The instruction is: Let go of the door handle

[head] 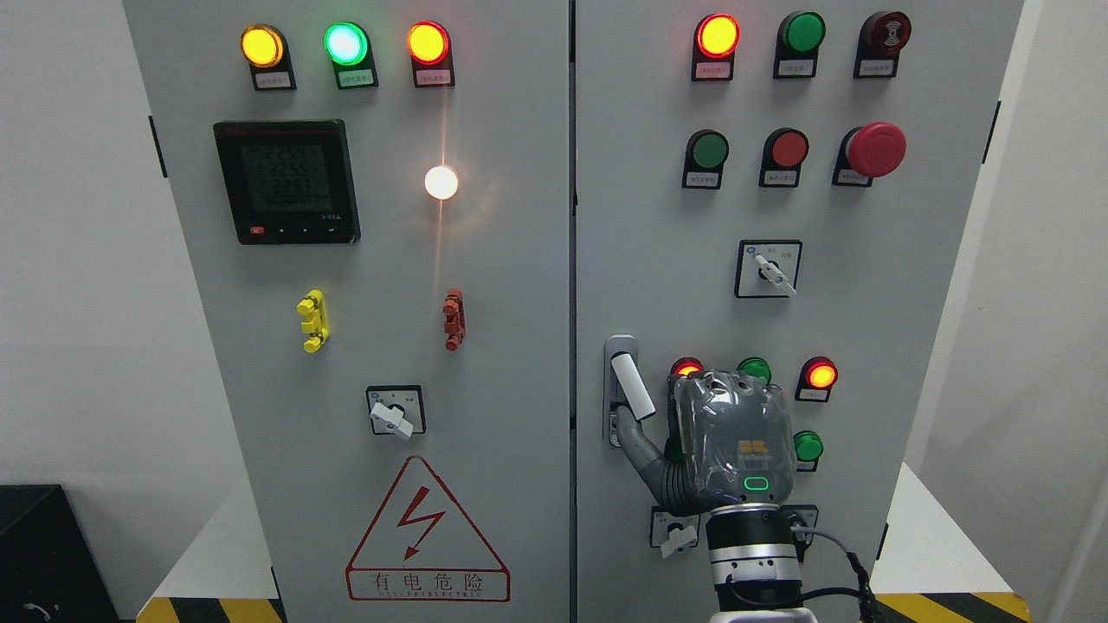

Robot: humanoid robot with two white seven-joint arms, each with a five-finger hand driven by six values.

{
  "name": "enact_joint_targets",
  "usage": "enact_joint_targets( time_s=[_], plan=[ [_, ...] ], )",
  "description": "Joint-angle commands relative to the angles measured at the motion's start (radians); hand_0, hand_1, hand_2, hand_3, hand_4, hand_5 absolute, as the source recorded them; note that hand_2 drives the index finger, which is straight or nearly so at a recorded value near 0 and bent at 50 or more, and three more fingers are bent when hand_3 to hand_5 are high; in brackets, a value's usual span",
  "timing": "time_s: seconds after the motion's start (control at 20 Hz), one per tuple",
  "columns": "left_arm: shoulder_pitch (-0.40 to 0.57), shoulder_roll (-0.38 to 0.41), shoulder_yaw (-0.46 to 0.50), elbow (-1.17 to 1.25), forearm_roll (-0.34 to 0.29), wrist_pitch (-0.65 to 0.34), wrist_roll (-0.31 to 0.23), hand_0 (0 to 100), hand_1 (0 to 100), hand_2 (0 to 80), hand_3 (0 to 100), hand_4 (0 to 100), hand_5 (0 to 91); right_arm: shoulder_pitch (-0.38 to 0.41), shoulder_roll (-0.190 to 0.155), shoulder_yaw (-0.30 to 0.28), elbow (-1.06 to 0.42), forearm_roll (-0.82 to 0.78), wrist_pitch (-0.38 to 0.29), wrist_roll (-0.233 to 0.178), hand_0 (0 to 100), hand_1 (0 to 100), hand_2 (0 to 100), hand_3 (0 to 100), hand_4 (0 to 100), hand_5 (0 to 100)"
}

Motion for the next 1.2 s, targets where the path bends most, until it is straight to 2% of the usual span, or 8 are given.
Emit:
enact_joint_targets(
  time_s=[0.0, 1.15],
  plan=[
    [-0.028, 0.0, 0.0, 0.029, 0.0, 0.0, 0.001, 12, 56, 0.0, 0, 0, 0.0, 0.002, 0.0, -0.002, -0.008, 0.0, 0.002, 0.0, 45, 42, 92, 100, 100, 100],
    [-0.026, 0.0, 0.0, 0.029, 0.001, 0.0, 0.001, 12, 56, 0.0, 0, 0, 0.0, 0.001, 0.0, -0.009, -0.008, 0.003, 0.005, -0.009, 46, 47, 92, 100, 100, 100]
  ],
)
